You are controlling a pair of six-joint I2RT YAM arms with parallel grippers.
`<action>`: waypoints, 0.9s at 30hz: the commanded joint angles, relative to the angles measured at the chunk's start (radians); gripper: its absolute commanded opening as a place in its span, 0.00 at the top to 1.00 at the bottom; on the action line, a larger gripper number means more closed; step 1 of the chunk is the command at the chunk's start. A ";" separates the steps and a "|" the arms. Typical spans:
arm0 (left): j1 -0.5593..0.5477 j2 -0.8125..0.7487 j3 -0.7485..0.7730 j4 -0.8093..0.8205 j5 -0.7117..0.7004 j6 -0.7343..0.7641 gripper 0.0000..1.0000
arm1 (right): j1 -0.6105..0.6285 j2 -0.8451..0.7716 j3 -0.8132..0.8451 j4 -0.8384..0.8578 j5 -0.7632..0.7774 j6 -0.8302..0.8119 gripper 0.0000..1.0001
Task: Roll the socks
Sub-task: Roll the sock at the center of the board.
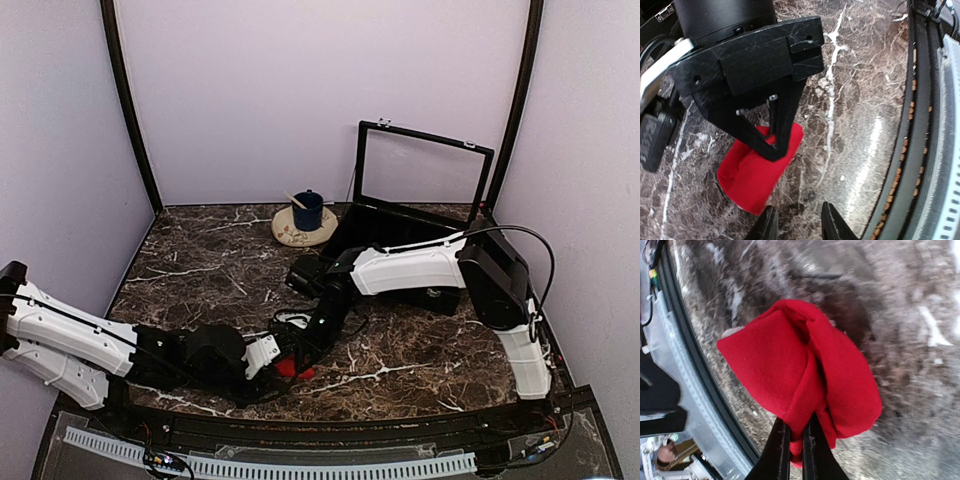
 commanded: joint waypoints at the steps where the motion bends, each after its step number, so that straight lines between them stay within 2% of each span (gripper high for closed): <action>1: -0.022 0.073 0.062 0.000 -0.100 0.129 0.67 | -0.002 0.074 -0.024 -0.113 -0.068 -0.040 1.00; 8: -0.044 0.216 0.140 -0.044 -0.185 0.219 0.66 | -0.031 0.093 -0.009 -0.158 -0.135 -0.068 1.00; 18: -0.074 0.286 0.185 -0.076 -0.200 0.287 0.67 | -0.057 0.119 0.033 -0.255 -0.194 -0.131 1.00; 27: -0.092 0.331 0.208 -0.090 -0.177 0.297 0.67 | -0.069 0.129 0.039 -0.266 -0.236 -0.140 1.00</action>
